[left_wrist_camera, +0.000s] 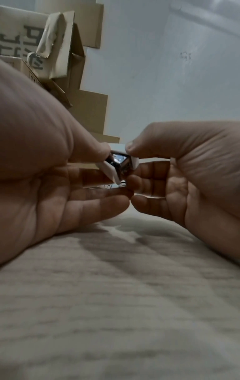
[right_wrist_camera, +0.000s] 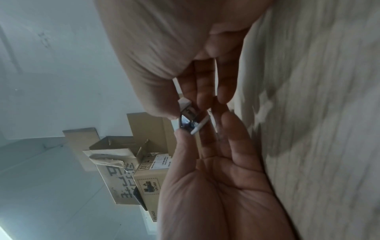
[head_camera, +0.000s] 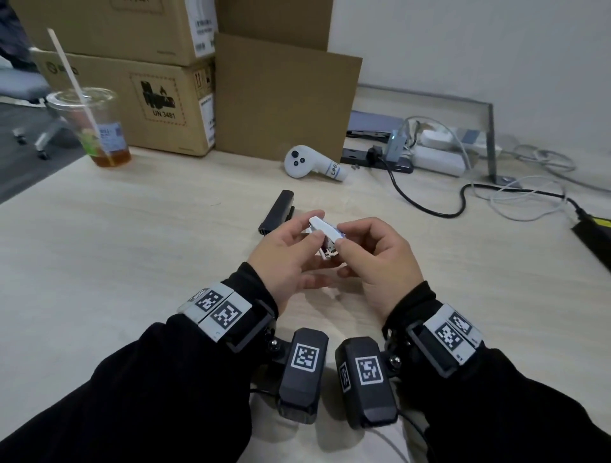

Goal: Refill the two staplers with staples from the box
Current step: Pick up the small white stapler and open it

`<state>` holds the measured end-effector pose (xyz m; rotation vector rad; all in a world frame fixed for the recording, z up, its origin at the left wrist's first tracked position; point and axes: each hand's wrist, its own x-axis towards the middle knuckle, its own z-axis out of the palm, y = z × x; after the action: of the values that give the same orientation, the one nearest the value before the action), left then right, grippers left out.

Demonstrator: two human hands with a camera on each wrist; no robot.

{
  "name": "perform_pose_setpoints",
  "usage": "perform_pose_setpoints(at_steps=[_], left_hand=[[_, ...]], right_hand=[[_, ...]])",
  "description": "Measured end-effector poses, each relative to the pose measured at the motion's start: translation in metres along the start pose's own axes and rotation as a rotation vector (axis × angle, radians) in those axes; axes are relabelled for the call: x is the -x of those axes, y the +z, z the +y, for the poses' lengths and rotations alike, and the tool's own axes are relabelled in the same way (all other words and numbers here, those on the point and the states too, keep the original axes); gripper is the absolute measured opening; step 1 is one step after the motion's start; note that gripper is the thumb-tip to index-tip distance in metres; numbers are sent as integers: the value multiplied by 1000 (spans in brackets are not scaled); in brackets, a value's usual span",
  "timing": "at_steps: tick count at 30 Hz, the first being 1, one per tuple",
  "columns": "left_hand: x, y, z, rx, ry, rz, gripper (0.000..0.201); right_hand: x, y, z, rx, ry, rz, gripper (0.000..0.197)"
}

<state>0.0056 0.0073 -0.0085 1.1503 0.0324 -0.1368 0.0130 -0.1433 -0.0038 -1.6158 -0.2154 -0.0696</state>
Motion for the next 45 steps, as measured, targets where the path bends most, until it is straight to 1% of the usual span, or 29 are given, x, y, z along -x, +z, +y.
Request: perform_pose_setpoints(at_steps=[4,7,9,12,15,17,19,23,26,28,30,33,35,38,39,41,42,44,45], left_hand=[[0,0,-1,-42,5,-16,34],[-2,0,-4,-102,2,10,35],[-4,0,-6,-157,20,10,33],[-5,0,-7,-168,24,12,28],[-5,3,-5,-162,-28,41,27],[-5,4,-4,-151,-75,22,25],[-4,4,-3,-146,-97,-15,24],[-4,3,-1,-107,-103,-25,27],[-6,3,2,-45,-115,19,28],[-7,3,3,-5,-127,43,29],[-7,4,4,8,-132,49,30],[-6,4,4,-21,-131,45,29],[-6,5,3,-61,-120,35,30],[-5,8,2,-112,-104,27,23],[-4,9,3,-119,-102,22,21],[-1,11,5,-112,-115,-3,22],[-1,12,6,-107,-124,-11,22],[0,11,7,-104,-134,1,21],[-1,10,7,-112,-135,10,21]], right_hand=[[2,0,-2,37,-14,3,15],[2,0,-2,67,-32,28,13],[-1,-2,-2,74,-51,66,15],[-4,-4,-1,88,-71,101,13],[-10,-6,2,84,-109,192,9],[-15,-8,4,58,-113,274,11],[-20,-9,4,8,-98,316,10],[-22,-6,3,-73,-80,286,11],[-21,-4,2,-76,-112,246,9],[-20,-4,3,-66,-132,223,11],[-21,-5,6,-58,-114,193,10],[-21,-4,8,-42,-46,147,8],[-22,-3,8,-71,-10,117,7],[-21,-2,8,-126,0,62,18],[-22,-3,10,-97,-8,61,20],[-27,-9,13,-11,-21,93,21],[-30,-14,14,24,-30,125,19],[-39,-25,13,74,-31,212,7],[-43,-30,12,111,-22,247,7]])
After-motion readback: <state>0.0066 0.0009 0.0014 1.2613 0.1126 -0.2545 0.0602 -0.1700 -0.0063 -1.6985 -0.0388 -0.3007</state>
